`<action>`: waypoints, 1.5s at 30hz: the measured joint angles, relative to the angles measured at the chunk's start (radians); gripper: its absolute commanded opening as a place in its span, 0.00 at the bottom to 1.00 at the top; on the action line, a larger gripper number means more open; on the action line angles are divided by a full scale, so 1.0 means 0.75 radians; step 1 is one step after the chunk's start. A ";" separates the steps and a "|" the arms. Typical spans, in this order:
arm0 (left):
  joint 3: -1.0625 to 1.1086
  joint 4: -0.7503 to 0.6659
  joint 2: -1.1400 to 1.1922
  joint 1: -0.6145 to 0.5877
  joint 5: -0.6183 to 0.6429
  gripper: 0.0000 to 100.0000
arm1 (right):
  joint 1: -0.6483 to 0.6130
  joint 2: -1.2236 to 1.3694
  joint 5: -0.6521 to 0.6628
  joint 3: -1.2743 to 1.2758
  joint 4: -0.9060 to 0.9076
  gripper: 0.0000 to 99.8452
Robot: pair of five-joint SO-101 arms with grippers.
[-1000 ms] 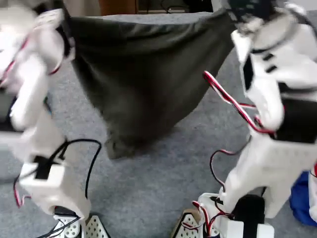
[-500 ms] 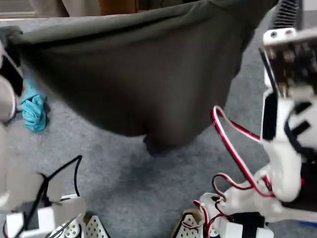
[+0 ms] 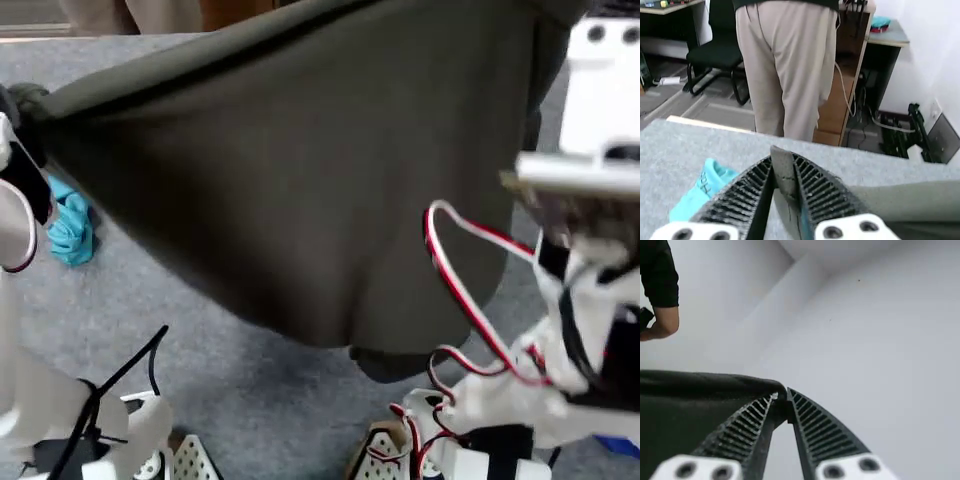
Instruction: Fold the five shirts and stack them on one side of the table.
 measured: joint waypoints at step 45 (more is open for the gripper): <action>1.170 -0.190 0.473 -0.002 0.061 0.02 | -0.667 0.751 -0.164 0.659 0.855 0.13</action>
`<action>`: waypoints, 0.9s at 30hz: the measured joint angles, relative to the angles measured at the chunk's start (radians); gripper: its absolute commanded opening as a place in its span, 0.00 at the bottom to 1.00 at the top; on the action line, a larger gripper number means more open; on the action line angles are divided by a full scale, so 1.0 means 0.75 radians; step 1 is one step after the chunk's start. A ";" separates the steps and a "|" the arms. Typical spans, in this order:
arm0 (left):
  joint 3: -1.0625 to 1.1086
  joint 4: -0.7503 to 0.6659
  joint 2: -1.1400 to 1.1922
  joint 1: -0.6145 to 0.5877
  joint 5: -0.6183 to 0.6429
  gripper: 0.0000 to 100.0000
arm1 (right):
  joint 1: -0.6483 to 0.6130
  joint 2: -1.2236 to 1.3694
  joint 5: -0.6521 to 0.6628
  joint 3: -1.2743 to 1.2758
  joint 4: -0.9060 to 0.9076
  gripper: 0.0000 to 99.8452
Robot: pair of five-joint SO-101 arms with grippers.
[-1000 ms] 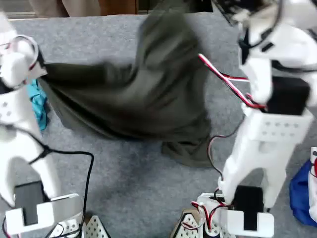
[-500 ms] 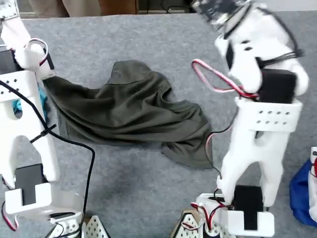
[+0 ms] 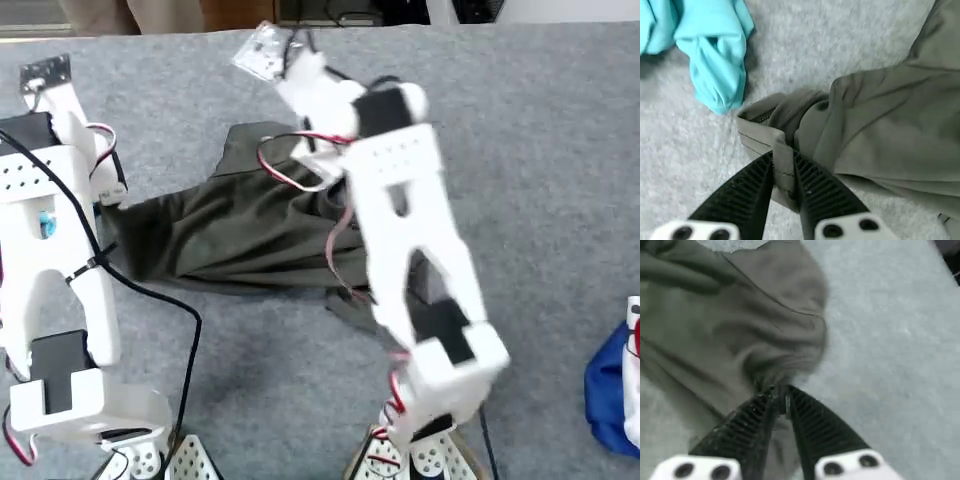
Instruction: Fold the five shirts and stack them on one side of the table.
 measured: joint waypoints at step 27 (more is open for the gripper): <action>0.057 0.000 0.000 0.000 0.000 0.02 | 0.065 1.465 -0.061 -1.463 0.370 0.01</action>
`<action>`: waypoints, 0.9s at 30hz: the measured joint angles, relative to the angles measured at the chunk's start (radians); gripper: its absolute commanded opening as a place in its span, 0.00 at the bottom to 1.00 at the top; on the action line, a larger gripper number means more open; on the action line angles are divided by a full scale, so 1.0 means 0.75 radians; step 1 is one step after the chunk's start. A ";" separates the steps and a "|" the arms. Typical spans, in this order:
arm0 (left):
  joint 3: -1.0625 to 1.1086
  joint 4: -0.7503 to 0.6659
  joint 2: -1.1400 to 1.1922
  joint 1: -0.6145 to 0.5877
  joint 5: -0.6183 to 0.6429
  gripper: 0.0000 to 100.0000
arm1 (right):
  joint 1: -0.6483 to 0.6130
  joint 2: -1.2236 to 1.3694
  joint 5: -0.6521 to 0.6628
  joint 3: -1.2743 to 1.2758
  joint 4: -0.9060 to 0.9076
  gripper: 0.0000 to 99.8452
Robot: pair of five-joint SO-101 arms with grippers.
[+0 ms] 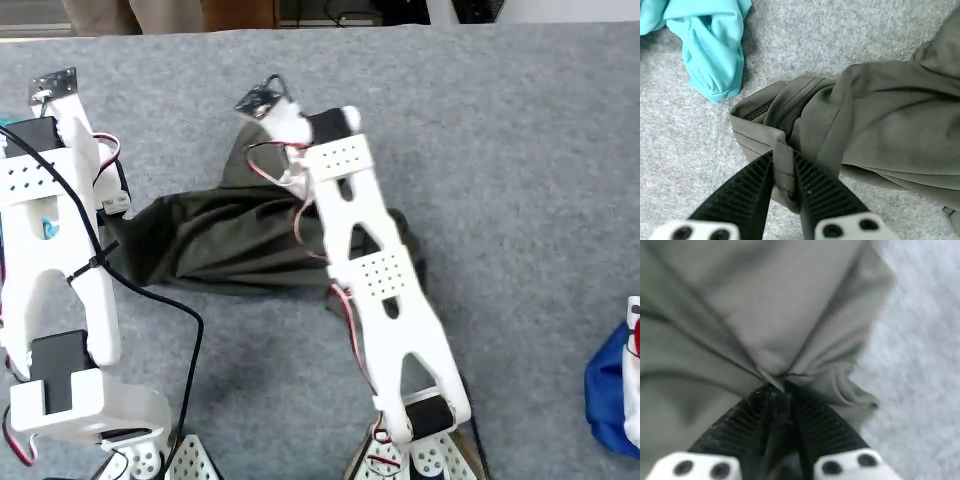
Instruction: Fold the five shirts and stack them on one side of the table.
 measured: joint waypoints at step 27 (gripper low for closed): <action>0.000 0.000 0.000 0.000 0.000 0.02 | 0.319 -1.232 0.256 1.792 -0.051 0.16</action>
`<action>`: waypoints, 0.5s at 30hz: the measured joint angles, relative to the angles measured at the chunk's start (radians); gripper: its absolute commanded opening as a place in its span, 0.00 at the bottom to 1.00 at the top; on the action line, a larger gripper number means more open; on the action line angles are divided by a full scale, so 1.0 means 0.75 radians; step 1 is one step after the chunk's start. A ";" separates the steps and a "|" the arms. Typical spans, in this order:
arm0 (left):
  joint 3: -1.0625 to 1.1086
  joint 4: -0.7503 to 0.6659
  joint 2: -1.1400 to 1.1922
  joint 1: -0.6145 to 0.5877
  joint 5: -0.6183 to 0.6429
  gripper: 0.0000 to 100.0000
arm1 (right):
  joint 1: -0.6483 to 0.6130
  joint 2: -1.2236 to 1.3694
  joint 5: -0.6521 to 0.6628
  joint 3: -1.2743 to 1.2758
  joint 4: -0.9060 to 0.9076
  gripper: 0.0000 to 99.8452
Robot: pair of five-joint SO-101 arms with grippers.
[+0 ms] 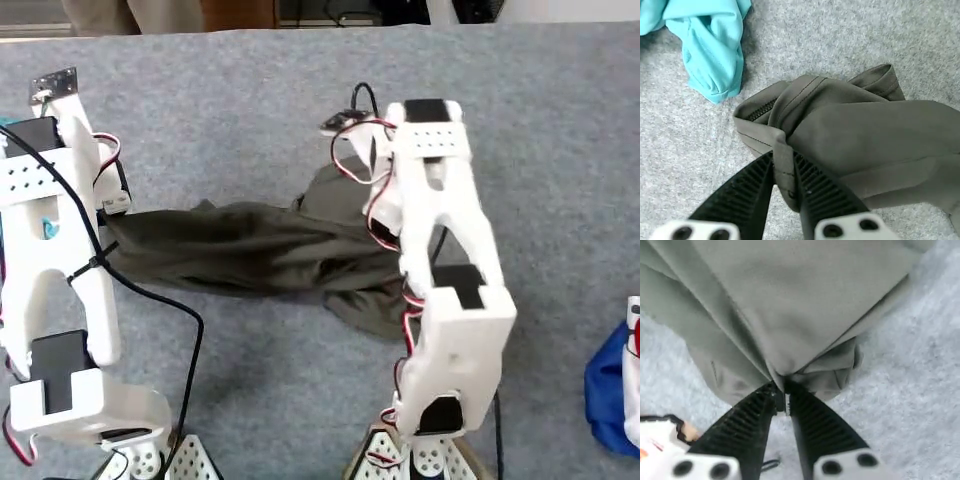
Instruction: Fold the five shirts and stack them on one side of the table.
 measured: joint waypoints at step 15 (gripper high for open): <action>0.000 0.000 0.000 0.000 0.000 0.02 | 0.002 -0.381 0.104 -0.096 -0.055 0.31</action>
